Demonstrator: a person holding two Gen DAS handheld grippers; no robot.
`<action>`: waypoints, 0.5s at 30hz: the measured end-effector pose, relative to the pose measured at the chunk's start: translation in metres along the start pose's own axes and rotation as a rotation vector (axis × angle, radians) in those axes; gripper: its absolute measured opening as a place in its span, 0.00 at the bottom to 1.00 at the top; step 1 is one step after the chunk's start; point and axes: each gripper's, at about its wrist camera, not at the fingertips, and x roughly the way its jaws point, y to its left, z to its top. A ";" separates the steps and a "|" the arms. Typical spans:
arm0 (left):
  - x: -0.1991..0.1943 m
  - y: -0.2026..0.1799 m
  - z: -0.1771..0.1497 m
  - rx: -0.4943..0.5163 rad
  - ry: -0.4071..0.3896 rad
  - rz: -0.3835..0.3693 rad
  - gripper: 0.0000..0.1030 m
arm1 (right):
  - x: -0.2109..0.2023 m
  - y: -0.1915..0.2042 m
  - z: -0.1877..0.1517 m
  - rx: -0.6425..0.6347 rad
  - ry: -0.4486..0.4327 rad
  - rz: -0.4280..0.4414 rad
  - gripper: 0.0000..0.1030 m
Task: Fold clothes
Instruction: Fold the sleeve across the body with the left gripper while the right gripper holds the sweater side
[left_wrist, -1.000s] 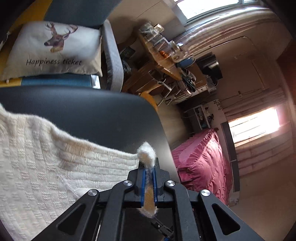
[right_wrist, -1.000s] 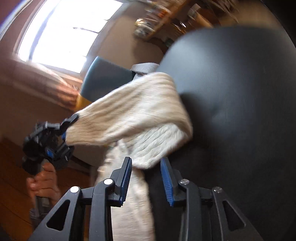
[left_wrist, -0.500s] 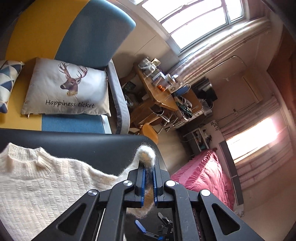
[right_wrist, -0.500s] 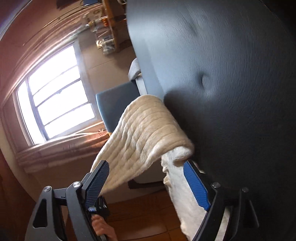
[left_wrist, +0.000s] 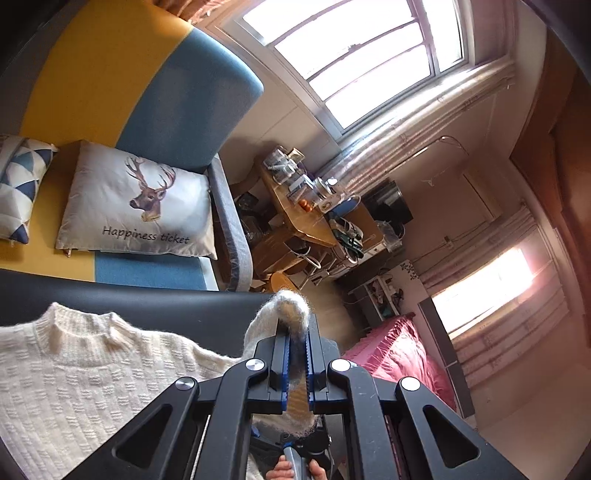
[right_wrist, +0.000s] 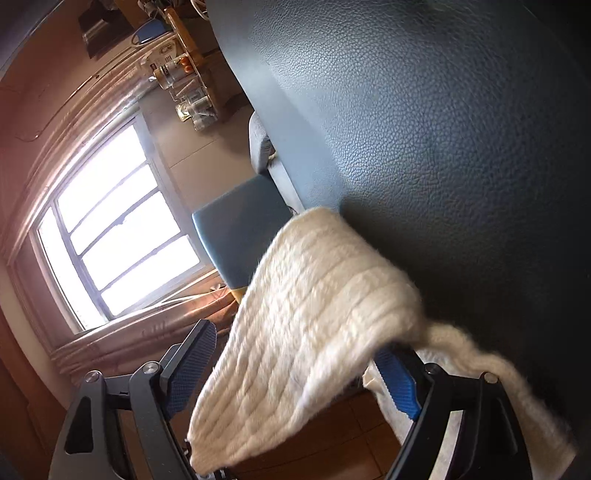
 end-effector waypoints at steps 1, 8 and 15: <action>-0.008 0.008 0.000 -0.008 -0.009 0.002 0.06 | -0.001 0.001 0.001 -0.013 0.001 -0.012 0.83; -0.042 0.099 -0.025 -0.130 -0.013 0.113 0.06 | 0.003 0.018 -0.003 -0.158 0.032 -0.102 0.83; -0.039 0.199 -0.073 -0.303 0.043 0.250 0.06 | 0.015 0.026 -0.021 -0.307 0.111 -0.212 0.83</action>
